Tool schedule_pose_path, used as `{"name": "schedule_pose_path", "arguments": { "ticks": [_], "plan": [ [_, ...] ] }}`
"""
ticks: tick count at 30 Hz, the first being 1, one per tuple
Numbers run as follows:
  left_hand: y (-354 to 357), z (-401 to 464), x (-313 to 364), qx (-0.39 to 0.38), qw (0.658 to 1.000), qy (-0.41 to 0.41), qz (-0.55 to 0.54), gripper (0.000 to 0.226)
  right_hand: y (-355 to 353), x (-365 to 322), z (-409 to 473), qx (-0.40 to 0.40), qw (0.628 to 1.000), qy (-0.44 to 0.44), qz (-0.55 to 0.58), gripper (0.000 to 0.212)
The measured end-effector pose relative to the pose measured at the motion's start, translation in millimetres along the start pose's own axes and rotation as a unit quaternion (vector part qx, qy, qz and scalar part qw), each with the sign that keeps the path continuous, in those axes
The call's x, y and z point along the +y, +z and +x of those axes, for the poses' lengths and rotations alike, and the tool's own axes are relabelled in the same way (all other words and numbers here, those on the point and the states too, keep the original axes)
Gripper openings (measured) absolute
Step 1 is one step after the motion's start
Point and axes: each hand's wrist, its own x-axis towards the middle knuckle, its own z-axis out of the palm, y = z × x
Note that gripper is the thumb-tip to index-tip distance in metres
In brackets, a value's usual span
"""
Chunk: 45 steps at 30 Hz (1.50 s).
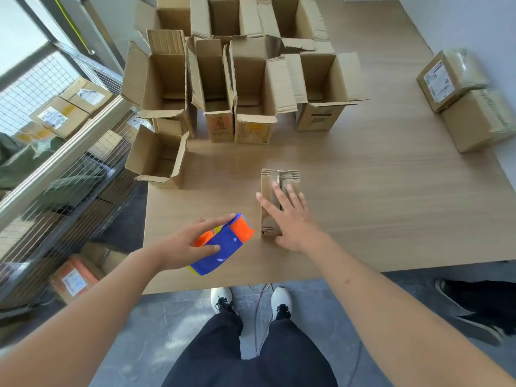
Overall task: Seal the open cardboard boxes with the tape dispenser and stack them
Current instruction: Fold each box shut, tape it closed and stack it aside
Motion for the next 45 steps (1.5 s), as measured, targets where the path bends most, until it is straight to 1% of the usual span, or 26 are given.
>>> {"name": "schedule_pose_path", "arguments": {
  "ticks": [2,3,4,5,6,7,8,9,10,11,15,18,20,23,25,29,31,35,37,39,43,45],
  "plan": [
    [7.9,-6.0,6.3,0.023,0.999,0.023,0.011,0.070,-7.8,9.2,-4.1,-0.020,0.998,-0.054,-0.009,0.116],
    [12.4,-9.2,9.8,0.035,0.999,0.037,0.014,0.072,-12.1,11.9,-6.8,-0.017,0.996,-0.083,0.004,0.111],
    [17.4,-12.7,13.3,0.049,0.998,0.049,0.012,0.074,-17.0,12.8,-10.8,-0.001,0.993,-0.112,0.046,0.104],
    [22.4,-16.0,17.0,0.065,0.996,0.062,0.008,0.076,-22.0,11.4,-15.0,0.026,0.983,-0.136,0.123,0.095],
    [27.4,-19.5,21.0,0.084,0.993,0.077,0.005,0.079,-27.2,8.9,-19.3,0.055,0.961,-0.151,0.223,0.083],
    [32.2,-22.6,25.6,0.105,0.990,0.094,0.008,0.081,-32.2,6.6,-23.7,0.075,0.927,-0.152,0.334,0.071],
    [36.8,-25.3,30.3,0.124,0.986,0.111,0.012,0.083,-37.7,4.2,-29.1,0.076,0.884,-0.139,0.440,0.057],
    [40.8,-27.4,34.7,0.139,0.982,0.126,0.019,0.086,-43.8,2.2,-34.2,0.061,0.844,-0.121,0.520,0.043],
    [44.3,-29.3,39.0,0.152,0.978,0.139,0.031,0.089,-49.1,1.4,-38.6,0.043,0.817,-0.110,0.564,0.031],
    [47.7,-30.8,43.4,0.164,0.974,0.150,0.050,0.091,-53.8,1.6,-42.1,0.031,0.806,-0.107,0.581,0.025],
    [56.4,-33.9,61.9,0.228,0.942,0.202,0.140,0.087,-65.6,12.8,-52.3,0.038,0.800,-0.124,0.586,0.021],
    [61.1,-35.4,77.5,0.247,0.931,0.217,0.158,0.083,-69.9,24.7,-59.7,0.049,0.808,-0.143,0.569,0.017],
    [64.0,-37.8,86.4,0.243,0.930,0.213,0.172,0.083,-73.3,30.0,-64.9,0.059,0.808,-0.156,0.564,0.019],
    [68.1,-42.5,97.0,0.233,0.935,0.202,0.173,0.085,-80.3,32.6,-74.1,0.077,0.807,-0.177,0.558,0.014],
    [69.6,-45.2,103.2,0.236,0.938,0.192,0.168,0.082,-83.4,33.6,-78.4,0.087,0.811,-0.188,0.546,0.014],
    [67.7,-45.1,108.4,0.216,0.940,0.200,0.169,0.085,-82.3,37.2,-79.1,0.095,0.823,-0.180,0.530,0.013],
    [64.4,-43.2,108.7,0.199,0.945,0.201,0.167,0.082,-79.4,35.9,-78.6,0.107,0.830,-0.173,0.520,0.014],
    [57.2,-41.0,104.6,0.153,0.963,0.180,0.128,0.065,-68.6,25.0,-78.9,0.148,0.826,-0.126,0.530,0.006],
    [57.2,-39.4,100.1,0.132,0.972,0.158,0.112,0.060,-60.7,20.0,-78.1,0.153,0.829,-0.093,0.530,0.008],
    [57.7,-37.3,93.3,0.110,0.978,0.132,0.118,0.058,-48.8,15.6,-78.8,0.154,0.828,-0.046,0.537,0.009],
    [49.8,-34.3,78.7,0.057,0.986,0.094,0.122,0.054,-19.4,9.4,-85.7,0.149,0.813,0.055,0.560,0.007],
    [43.4,-36.4,71.3,0.036,0.990,0.080,0.113,0.053,-10.4,16.3,-88.2,0.166,0.800,0.092,0.569,0.008]
  ]
}}
